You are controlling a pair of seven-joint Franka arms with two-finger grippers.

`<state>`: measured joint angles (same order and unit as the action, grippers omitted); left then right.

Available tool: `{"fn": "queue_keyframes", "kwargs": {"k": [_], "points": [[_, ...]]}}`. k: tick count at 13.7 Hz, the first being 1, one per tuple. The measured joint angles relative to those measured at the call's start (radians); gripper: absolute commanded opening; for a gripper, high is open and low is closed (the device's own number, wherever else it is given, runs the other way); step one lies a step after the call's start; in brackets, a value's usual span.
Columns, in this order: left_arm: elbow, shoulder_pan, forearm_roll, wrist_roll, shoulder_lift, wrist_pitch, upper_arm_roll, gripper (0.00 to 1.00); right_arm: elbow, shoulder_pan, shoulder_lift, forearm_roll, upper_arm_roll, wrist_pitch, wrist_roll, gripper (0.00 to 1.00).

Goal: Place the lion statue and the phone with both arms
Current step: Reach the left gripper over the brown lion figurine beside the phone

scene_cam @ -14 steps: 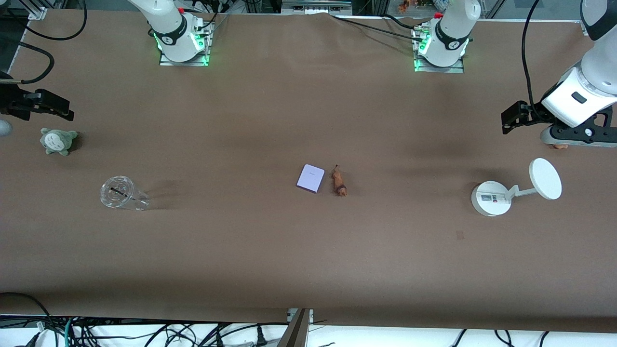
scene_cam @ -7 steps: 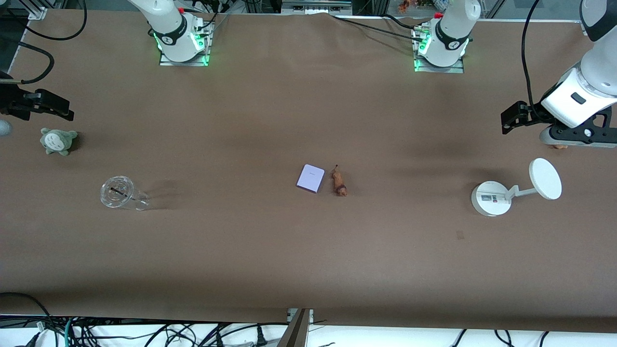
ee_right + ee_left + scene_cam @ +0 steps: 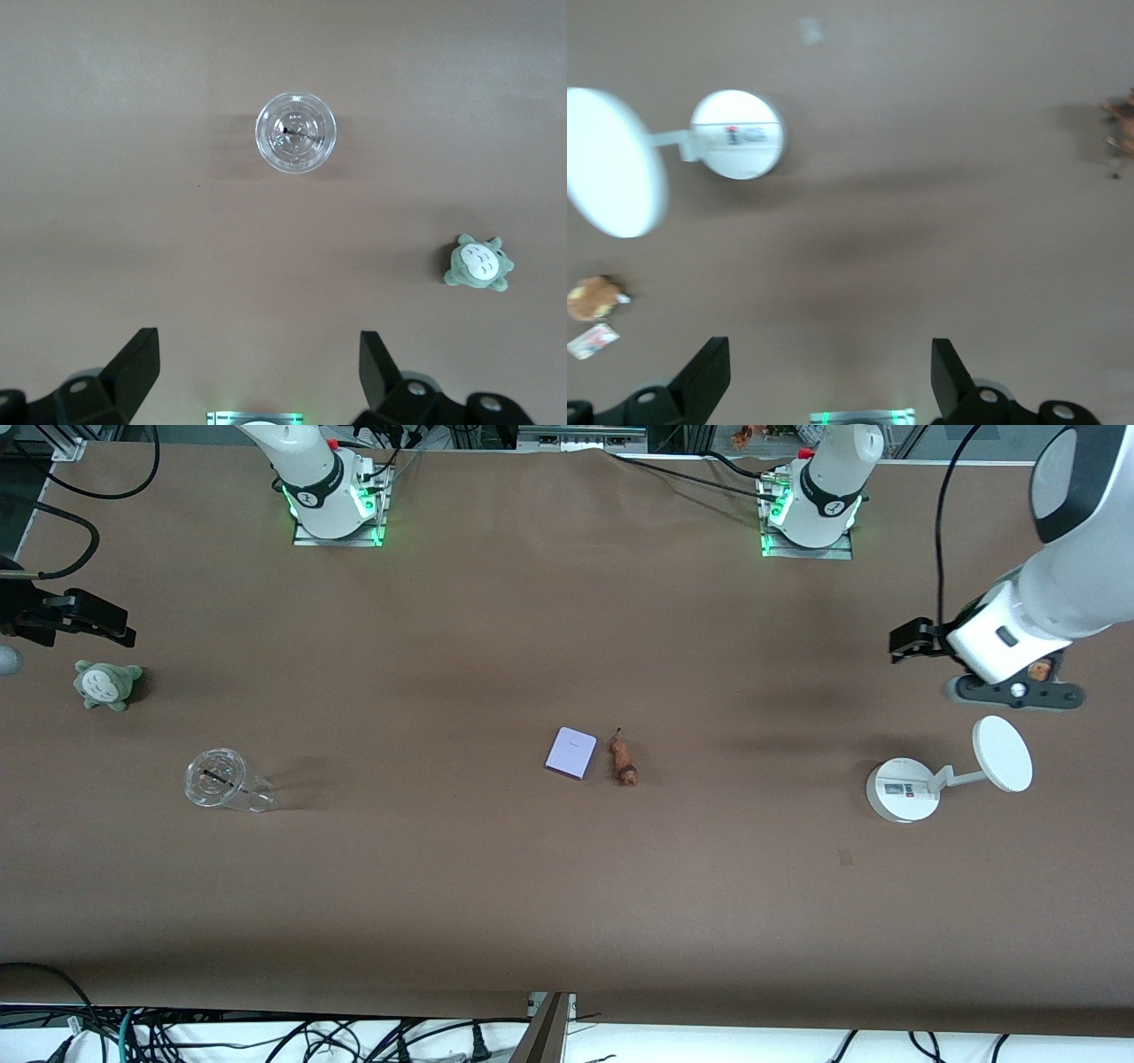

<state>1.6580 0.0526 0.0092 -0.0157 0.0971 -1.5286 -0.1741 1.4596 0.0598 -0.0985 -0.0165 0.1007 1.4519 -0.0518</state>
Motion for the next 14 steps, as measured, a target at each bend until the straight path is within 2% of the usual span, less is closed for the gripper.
{"fn": "queue_keyframes", "kwargs": {"k": [3,5,9,14], "points": [[0.014,-0.048,-0.064,-0.028,0.044,-0.009,-0.004,1.00,0.000,-0.009,-0.003,0.000,0.000,0.000,0.000,1.00],[0.021,-0.126,-0.067,-0.124,0.086,-0.070,-0.011,1.00,0.000,-0.018,-0.014,0.000,0.000,0.000,0.000,1.00],[0.025,-0.301,-0.068,-0.255,0.219,-0.326,-0.016,1.00,0.000,-0.019,-0.058,0.000,-0.001,0.001,0.000,1.00],[0.029,-0.439,-0.040,-0.452,0.413,-0.674,-0.015,1.00,0.000,-0.005,-0.132,0.002,-0.021,0.025,-0.001,1.00]]}}
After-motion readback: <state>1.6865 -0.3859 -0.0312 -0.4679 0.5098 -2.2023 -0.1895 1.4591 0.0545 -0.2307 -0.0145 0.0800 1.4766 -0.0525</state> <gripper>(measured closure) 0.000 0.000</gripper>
